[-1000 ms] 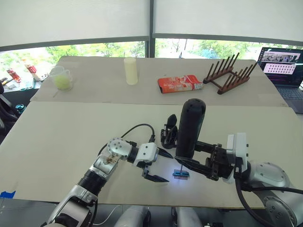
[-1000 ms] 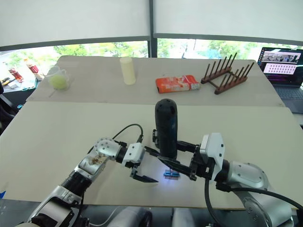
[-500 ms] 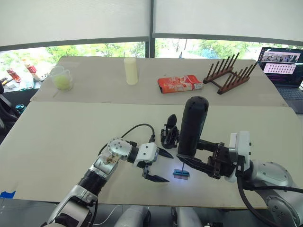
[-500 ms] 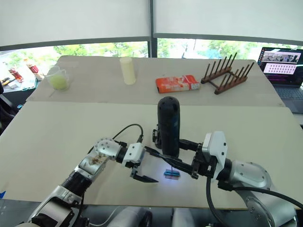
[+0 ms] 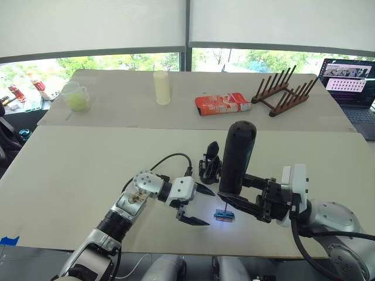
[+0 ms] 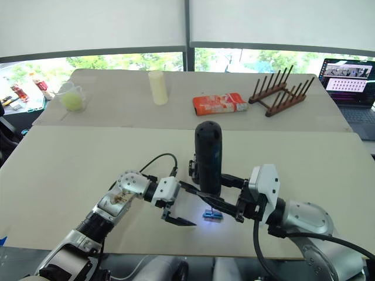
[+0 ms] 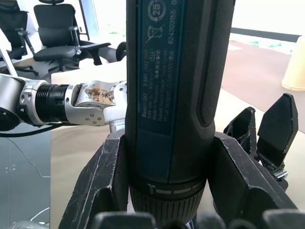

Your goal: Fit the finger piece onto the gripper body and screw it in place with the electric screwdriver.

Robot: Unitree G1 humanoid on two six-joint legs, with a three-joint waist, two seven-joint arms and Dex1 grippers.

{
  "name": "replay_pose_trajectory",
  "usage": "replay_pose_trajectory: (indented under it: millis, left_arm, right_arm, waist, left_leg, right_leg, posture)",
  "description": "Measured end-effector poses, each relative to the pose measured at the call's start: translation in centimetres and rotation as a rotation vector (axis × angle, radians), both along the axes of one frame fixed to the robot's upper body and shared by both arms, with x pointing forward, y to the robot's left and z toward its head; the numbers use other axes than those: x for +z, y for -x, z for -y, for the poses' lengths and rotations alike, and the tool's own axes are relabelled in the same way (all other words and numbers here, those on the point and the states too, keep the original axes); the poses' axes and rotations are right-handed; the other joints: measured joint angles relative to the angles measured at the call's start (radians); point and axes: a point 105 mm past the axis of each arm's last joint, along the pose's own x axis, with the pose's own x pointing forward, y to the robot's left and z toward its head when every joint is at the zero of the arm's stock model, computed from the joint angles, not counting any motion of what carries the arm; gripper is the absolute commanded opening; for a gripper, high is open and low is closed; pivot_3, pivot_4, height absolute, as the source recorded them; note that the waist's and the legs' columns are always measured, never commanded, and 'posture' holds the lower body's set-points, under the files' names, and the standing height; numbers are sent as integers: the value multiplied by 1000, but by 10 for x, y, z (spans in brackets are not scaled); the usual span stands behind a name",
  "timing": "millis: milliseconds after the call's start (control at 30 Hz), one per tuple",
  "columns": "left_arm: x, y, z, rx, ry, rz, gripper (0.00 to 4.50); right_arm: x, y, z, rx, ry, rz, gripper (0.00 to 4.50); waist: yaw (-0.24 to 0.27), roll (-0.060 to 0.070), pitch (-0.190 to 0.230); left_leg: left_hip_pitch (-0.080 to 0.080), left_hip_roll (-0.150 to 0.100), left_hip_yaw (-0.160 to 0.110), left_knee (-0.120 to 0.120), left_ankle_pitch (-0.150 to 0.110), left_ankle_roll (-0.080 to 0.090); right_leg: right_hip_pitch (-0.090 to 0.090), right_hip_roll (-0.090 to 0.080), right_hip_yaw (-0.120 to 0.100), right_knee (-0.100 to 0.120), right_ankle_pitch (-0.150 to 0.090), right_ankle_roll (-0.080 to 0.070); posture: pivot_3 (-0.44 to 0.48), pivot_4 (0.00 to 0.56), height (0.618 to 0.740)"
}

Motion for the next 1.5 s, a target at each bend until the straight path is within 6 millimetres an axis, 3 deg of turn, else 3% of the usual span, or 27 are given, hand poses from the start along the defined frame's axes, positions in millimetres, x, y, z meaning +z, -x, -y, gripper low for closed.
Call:
replay_pose_trajectory:
  millis: [300,600,867,1167,1400,1500]
  left_arm:
    - [1,-3,-6,21,-7,-11,4500]
    - [11,-7,-33,108,-8,-34,4500]
    - [10,-18,-60,327,12,-96,4500]
    - [1,-54,-25,544,114,-94,4500]
    - [3,-65,0,584,188,-130,4500]
    - [0,-64,8,564,205,-147,3663]
  right_arm:
    - [10,2,-4,36,4,9,1914]
    - [46,14,-14,158,-5,52,1914]
    - [79,9,-21,223,-21,103,1914]
    - [87,3,-24,238,-25,104,1914]
    - [79,-5,-22,229,-11,67,1914]
    - [77,-6,-21,221,-6,63,1914]
  waist:
    - [-1,0,0]
    - [-2,0,0]
    - [2,0,0]
    - [6,-1,1]
    - [2,-1,1]
    - [2,-1,1]
  left_leg:
    - [0,0,0,0,0,0]
    - [0,0,0,0,0,0]
    - [0,0,0,0,0,0]
    - [-1,0,0,1,0,1]
    - [-1,0,0,1,0,1]
    - [-1,0,0,1,0,1]
  right_leg:
    - [-1,0,0,0,0,0]
    - [0,0,0,0,0,0]
    - [0,0,-1,-1,0,0]
    - [0,-4,-1,-1,0,1]
    - [0,-4,-1,0,0,1]
    - [0,-5,-1,0,0,1]
  posture:
    - [0,150,740]
    - [0,150,740]
    - [0,150,740]
    - [0,150,740]
    - [0,150,740]
    - [0,150,740]
